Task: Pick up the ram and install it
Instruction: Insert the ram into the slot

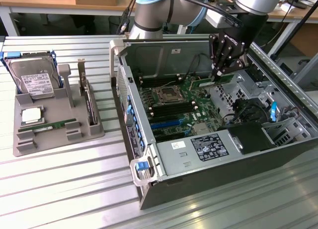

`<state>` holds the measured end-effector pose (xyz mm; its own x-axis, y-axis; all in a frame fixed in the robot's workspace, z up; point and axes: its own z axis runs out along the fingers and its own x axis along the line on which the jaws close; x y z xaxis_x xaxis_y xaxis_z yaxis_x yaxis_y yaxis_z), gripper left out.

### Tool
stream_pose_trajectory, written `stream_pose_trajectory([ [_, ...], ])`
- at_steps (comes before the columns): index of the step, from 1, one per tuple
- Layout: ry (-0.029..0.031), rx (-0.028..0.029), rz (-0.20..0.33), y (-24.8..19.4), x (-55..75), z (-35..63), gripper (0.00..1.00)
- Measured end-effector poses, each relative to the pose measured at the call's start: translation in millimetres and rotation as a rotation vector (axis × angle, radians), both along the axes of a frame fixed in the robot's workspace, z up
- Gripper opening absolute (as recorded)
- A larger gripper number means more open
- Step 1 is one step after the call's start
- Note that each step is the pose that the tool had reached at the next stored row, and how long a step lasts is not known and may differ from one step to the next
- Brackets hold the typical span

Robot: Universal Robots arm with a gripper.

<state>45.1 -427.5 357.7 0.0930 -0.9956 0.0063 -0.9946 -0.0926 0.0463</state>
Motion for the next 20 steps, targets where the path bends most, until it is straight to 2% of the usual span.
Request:
stream_pose_trajectory([
  [20,0.0000,0.0001,0.000,0.0,0.2,-5.2,0.12],
])
